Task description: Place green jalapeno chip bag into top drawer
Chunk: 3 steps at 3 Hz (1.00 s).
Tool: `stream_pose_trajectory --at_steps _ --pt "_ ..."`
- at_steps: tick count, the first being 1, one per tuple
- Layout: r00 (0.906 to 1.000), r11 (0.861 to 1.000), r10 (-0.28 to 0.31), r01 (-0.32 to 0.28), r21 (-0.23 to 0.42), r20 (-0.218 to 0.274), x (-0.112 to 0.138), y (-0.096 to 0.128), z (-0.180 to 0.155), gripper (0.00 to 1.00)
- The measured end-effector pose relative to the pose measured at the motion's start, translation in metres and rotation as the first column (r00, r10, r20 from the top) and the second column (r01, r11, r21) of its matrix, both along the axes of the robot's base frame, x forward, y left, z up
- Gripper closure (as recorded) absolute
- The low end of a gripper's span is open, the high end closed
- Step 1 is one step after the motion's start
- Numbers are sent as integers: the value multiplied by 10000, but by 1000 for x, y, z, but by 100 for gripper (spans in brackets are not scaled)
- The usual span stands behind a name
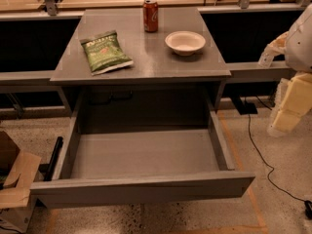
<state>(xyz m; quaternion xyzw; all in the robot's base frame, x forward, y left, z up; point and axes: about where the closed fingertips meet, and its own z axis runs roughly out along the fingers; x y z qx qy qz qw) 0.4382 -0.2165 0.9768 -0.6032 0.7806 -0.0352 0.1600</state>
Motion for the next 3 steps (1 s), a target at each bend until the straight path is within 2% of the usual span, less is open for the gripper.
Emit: stream_pose_trajectory --at_steps 1,2,3 --pt "10000 10000 1 -1 1 1 0 0 0 0" --pt "9969 9974 368 -410 598 702 24 15 7 0" --pt "9792 9704 1063 -1401 1969 1726 82 61 12 0"
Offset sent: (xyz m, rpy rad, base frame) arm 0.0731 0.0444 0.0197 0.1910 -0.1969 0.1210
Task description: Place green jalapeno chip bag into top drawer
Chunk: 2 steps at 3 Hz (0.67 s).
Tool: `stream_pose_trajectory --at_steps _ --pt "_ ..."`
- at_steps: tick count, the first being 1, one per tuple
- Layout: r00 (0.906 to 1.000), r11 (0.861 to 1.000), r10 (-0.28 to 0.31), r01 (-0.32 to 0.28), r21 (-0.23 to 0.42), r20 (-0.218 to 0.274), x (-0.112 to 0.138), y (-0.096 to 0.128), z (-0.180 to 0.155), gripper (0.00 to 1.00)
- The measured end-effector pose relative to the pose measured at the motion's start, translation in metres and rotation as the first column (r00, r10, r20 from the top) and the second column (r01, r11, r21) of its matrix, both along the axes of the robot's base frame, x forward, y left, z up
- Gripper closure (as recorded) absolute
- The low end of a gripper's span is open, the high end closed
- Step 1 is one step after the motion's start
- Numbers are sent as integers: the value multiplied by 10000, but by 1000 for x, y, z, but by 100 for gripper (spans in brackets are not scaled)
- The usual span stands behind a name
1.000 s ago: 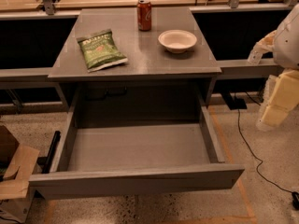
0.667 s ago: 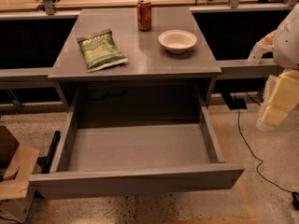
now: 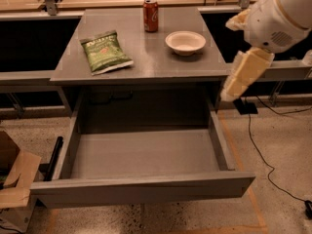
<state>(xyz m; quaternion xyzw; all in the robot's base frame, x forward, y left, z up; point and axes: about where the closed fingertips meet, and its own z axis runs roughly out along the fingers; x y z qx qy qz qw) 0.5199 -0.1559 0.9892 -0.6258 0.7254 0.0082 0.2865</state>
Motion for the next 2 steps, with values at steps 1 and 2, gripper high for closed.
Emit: stream_pose_trajectory --at_steps 1,2 --pt "9956 9900 901 -922 1063 246 51 50 -6 0" --pt "9898 9789 1421 -1417 1471 81 100 101 -20 0"
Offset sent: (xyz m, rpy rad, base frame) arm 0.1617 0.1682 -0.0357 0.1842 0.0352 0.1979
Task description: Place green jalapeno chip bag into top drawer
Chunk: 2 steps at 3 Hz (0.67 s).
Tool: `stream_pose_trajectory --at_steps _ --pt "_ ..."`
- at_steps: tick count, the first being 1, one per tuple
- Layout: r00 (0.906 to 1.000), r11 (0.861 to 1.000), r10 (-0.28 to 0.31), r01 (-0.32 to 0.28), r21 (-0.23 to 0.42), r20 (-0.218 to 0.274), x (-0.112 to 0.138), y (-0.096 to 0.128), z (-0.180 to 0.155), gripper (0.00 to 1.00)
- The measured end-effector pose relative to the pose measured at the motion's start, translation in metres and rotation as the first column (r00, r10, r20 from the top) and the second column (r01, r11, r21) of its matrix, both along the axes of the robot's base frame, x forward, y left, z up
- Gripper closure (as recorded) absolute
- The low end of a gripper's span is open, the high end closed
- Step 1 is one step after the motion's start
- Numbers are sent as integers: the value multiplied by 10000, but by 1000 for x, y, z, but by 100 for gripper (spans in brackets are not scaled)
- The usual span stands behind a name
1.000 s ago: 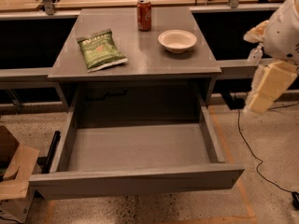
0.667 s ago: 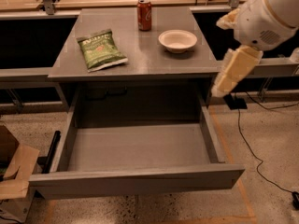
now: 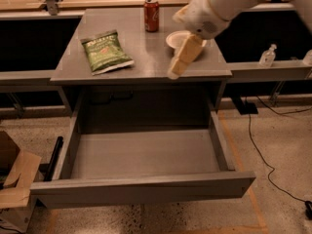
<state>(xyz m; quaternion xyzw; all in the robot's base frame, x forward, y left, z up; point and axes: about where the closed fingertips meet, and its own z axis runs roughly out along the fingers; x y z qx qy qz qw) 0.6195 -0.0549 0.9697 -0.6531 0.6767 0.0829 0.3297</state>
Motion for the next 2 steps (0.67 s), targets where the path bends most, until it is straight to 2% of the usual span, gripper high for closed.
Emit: stream_pose_trajectory --at_steps 2 --pt "9997 9997 247 -247 7 -57 15 24 -12 0"
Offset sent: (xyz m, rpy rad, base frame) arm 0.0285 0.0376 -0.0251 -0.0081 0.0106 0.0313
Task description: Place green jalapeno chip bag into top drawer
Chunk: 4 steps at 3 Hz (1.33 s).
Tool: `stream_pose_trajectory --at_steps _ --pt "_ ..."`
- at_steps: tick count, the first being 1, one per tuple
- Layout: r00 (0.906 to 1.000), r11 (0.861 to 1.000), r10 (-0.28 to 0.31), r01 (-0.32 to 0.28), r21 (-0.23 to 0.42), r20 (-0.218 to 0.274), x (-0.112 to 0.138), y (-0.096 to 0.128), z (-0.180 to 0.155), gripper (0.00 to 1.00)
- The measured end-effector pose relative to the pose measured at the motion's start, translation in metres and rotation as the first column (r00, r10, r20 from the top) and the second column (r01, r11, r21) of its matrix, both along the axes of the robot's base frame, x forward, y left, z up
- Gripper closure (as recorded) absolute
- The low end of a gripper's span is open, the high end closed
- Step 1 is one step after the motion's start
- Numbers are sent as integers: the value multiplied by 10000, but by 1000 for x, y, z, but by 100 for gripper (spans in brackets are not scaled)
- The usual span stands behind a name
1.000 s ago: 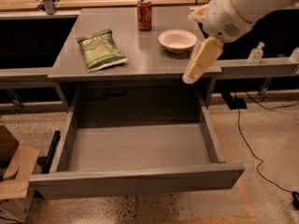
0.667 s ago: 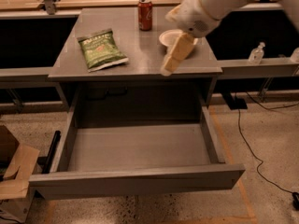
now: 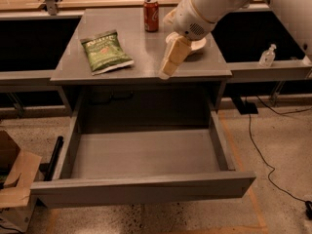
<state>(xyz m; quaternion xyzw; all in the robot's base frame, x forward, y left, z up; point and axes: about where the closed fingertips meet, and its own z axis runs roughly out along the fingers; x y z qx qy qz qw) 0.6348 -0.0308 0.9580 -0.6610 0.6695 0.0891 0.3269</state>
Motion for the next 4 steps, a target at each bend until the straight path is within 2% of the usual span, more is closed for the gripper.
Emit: stream_pose_trajectory --at_steps 1,2,3,4 --pt "9999 9976 100 -101 689 22 27 17 -21 0" --pt "10000 9838 -23 20 1791 18 78 47 -50 0" --pt "9993 9716 -313 353 2339 -207 110 68 -72 0" --pt "9970 9566 -311 504 2869 -715 139 94 -100 0"
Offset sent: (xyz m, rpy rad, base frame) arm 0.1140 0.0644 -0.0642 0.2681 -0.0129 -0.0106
